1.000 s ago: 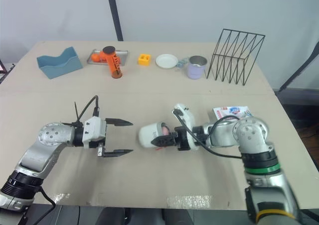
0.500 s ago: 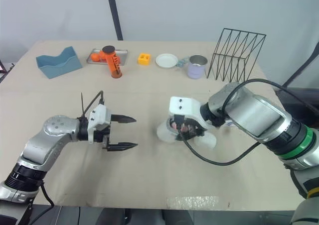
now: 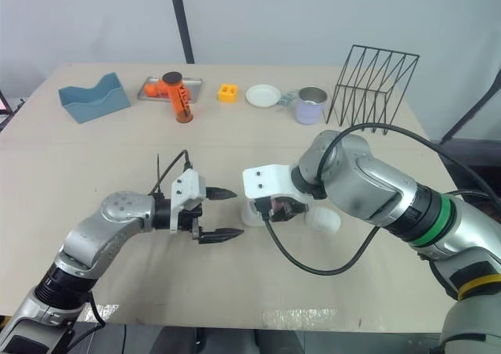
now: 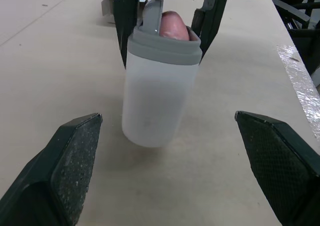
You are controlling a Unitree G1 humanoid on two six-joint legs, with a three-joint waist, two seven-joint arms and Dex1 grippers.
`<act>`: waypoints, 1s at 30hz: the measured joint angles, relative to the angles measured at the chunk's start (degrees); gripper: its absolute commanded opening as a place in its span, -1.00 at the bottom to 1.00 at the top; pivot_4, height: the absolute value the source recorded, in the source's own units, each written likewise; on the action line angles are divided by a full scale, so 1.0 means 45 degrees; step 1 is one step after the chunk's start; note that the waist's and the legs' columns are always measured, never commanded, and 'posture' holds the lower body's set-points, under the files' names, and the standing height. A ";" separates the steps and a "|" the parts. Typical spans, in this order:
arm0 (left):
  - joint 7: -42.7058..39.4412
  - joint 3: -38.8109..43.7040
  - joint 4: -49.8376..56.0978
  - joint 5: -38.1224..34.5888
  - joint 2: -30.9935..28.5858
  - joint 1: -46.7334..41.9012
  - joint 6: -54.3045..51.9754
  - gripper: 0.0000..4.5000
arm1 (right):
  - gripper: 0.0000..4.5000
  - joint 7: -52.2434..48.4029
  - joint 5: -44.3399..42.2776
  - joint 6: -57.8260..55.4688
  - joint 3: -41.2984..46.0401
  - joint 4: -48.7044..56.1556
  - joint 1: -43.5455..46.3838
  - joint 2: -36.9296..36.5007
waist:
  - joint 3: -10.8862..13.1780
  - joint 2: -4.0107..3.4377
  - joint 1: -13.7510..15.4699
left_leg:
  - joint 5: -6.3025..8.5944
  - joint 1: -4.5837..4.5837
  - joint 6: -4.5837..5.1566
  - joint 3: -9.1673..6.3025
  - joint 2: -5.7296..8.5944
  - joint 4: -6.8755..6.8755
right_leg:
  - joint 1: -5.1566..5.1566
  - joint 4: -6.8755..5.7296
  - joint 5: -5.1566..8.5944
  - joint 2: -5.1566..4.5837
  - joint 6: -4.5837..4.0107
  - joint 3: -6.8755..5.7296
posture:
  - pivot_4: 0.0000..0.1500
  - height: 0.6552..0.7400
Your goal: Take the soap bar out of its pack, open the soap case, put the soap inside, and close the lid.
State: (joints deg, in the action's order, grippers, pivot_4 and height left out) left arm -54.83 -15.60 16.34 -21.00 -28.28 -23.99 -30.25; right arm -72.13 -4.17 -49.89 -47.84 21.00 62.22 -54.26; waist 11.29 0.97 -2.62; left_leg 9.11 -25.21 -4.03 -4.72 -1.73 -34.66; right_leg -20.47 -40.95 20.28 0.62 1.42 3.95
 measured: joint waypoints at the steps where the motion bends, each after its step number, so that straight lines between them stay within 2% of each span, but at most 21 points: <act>1: 0.0196 -0.0092 0.0000 0.0124 0.0114 0.0006 0.0000 1.00 | -0.08 -0.0085 0.0150 0.0004 -0.0121 -0.0021 0.0084 0.0186 | 0.0000 0.0000 0.0000 | 0.0000 0.0000 0.0000 0.0000 -0.0001 -0.0001 | 0.0000 -0.0001 0.0000 0.0001 -0.0001 0.0000 | 1.00 1.00; 7: 0.0923 -0.0351 -0.0015 0.0651 0.0620 -0.0007 0.0098 1.00 | -0.08 -0.0533 0.0634 0.0019 -0.0164 -0.0215 0.0102 0.0522 | 0.0000 0.0000 0.0002 | 0.0000 0.0000 0.0000 -0.0004 0.0005 -0.0007 | 0.0006 -0.0002 0.0000 -0.0003 -0.0001 -0.0005 | 1.00 1.00; 15: 0.0993 -0.0804 -0.0039 0.1039 0.0877 -0.0009 0.0652 1.00 | -0.08 -0.0939 0.0877 -0.0145 -0.0163 -0.0231 0.0106 0.0907 | 0.0000 0.0000 0.0000 | -0.0001 0.0002 -0.0001 -0.0005 0.0005 -0.0012 | 0.0010 -0.0006 -0.0001 -0.0003 -0.0002 -0.0006 | 1.00 1.00; 20: 0.1328 -0.0929 -0.0412 0.1087 0.1447 0.0214 0.0875 1.00 | -0.08 -0.1107 0.1046 -0.0394 -0.0154 -0.0229 0.0106 0.1058 | 0.0000 0.0000 0.0002 | 0.0000 0.0003 0.0000 -0.0009 0.0005 -0.0016 | 0.0011 -0.0008 -0.0001 -0.0002 -0.0002 -0.0011 | 1.00 1.00; 30: 0.1573 -0.0927 -0.0497 0.1055 0.1654 0.0387 0.0837 1.00 | -0.08 -0.1156 0.1332 -0.0449 -0.0150 -0.0223 0.0106 0.1171 | -0.0001 0.0000 -0.0001 | 0.0000 0.0003 0.0000 -0.0009 0.0006 -0.0019 | 0.0013 -0.0009 -0.0002 -0.0003 -0.0003 -0.0012 | 1.00 1.00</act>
State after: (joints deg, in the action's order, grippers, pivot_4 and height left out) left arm -47.75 -19.77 14.10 -16.26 -20.84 -22.24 -26.48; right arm -77.33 1.82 -51.91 -48.52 20.00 62.70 -48.99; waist 11.29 0.97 -2.63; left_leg 9.11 -25.19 -4.03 -4.76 -1.71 -34.74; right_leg -20.41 -41.00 20.27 0.60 1.41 3.90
